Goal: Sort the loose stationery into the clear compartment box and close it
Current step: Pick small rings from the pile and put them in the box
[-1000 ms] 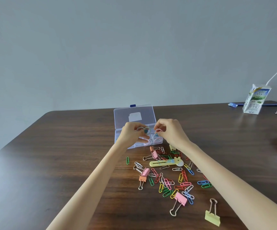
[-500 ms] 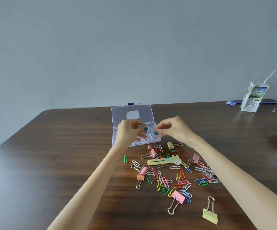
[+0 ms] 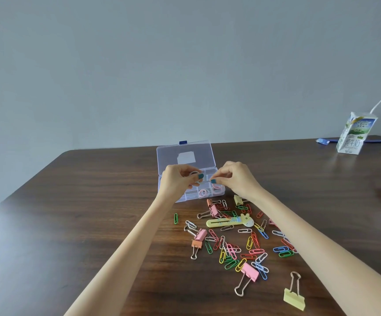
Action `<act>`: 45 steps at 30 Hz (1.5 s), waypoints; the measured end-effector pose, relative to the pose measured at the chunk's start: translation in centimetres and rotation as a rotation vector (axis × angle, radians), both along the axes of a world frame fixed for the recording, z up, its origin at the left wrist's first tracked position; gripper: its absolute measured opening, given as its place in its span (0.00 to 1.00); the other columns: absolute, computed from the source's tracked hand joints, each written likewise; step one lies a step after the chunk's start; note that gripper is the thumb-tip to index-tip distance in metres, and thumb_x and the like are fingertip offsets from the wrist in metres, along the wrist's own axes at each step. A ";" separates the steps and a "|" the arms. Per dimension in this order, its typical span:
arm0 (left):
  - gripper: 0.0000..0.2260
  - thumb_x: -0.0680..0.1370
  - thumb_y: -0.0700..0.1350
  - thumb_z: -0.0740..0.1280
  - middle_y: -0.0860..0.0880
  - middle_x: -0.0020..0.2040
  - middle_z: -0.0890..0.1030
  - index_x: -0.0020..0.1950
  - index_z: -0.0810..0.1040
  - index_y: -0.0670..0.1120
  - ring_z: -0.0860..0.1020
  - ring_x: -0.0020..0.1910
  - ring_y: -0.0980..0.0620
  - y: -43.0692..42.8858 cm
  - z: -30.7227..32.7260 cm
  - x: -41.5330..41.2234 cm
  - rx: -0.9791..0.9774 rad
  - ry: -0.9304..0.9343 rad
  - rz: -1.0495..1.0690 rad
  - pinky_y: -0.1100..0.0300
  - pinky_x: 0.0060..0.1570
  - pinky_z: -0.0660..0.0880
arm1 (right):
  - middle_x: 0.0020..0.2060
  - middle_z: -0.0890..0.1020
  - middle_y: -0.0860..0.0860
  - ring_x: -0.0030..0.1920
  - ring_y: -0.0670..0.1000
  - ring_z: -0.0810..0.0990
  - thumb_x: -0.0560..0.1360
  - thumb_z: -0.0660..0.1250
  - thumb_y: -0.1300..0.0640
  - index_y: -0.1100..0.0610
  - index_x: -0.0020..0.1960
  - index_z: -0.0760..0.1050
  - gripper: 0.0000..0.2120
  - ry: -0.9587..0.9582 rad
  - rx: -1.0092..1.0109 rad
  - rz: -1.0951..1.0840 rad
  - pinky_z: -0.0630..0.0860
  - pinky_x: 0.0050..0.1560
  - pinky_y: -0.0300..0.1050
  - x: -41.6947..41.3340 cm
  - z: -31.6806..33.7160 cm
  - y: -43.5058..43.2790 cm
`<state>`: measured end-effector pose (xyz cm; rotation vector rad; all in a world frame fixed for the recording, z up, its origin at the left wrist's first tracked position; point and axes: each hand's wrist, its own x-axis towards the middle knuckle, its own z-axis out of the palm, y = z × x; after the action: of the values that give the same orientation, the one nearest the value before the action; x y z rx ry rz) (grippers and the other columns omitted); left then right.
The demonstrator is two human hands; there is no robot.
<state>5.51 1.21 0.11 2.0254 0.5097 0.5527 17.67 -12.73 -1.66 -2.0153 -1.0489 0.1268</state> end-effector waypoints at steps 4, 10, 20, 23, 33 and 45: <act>0.04 0.73 0.40 0.73 0.45 0.39 0.84 0.47 0.84 0.42 0.81 0.29 0.59 0.0 0.0 -0.1 0.005 -0.005 0.000 0.65 0.37 0.80 | 0.40 0.80 0.49 0.40 0.45 0.76 0.72 0.71 0.61 0.56 0.46 0.83 0.03 0.009 -0.001 -0.008 0.73 0.40 0.38 -0.2 -0.3 0.1; 0.06 0.72 0.40 0.74 0.45 0.39 0.83 0.47 0.84 0.41 0.80 0.28 0.58 -0.1 0.0 0.3 0.063 0.000 0.011 0.69 0.36 0.79 | 0.40 0.81 0.49 0.40 0.47 0.77 0.72 0.72 0.61 0.55 0.42 0.79 0.03 -0.013 -0.047 -0.001 0.71 0.39 0.35 -0.1 0.0 -0.4; 0.08 0.72 0.40 0.74 0.43 0.42 0.84 0.50 0.84 0.40 0.78 0.29 0.57 -1.7 -0.3 2.2 0.182 0.033 -0.013 0.71 0.35 0.77 | 0.44 0.78 0.49 0.39 0.42 0.74 0.75 0.67 0.64 0.57 0.49 0.83 0.08 -0.043 -0.025 0.006 0.67 0.38 0.30 1.1 -0.1 -2.0; 0.08 0.73 0.40 0.73 0.44 0.42 0.83 0.51 0.85 0.40 0.77 0.35 0.53 -2.1 -0.3 3.0 0.224 0.053 -0.031 0.63 0.40 0.78 | 0.44 0.79 0.48 0.39 0.42 0.76 0.76 0.65 0.66 0.55 0.50 0.82 0.10 -0.027 -0.007 -0.004 0.68 0.39 0.31 1.4 0.3 -2.6; 0.08 0.71 0.48 0.75 0.50 0.42 0.84 0.48 0.84 0.49 0.81 0.41 0.51 -3.0 -1.1 3.5 0.372 0.090 0.047 0.56 0.41 0.78 | 0.41 0.79 0.46 0.40 0.44 0.77 0.76 0.64 0.66 0.56 0.50 0.81 0.09 0.016 -0.042 0.021 0.71 0.41 0.32 0.9 -0.1 -2.9; 0.05 0.73 0.48 0.73 0.49 0.46 0.81 0.45 0.86 0.48 0.79 0.41 0.51 -3.9 -2.2 3.3 0.359 0.017 0.132 0.52 0.41 0.78 | 0.41 0.80 0.46 0.40 0.46 0.81 0.76 0.64 0.65 0.54 0.50 0.81 0.10 0.034 -0.049 0.019 0.75 0.43 0.36 1.0 -0.6 -3.5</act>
<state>8.82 -2.69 -2.06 2.3485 0.5906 0.7511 18.69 -16.28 -2.26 -2.0402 -1.0536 0.1979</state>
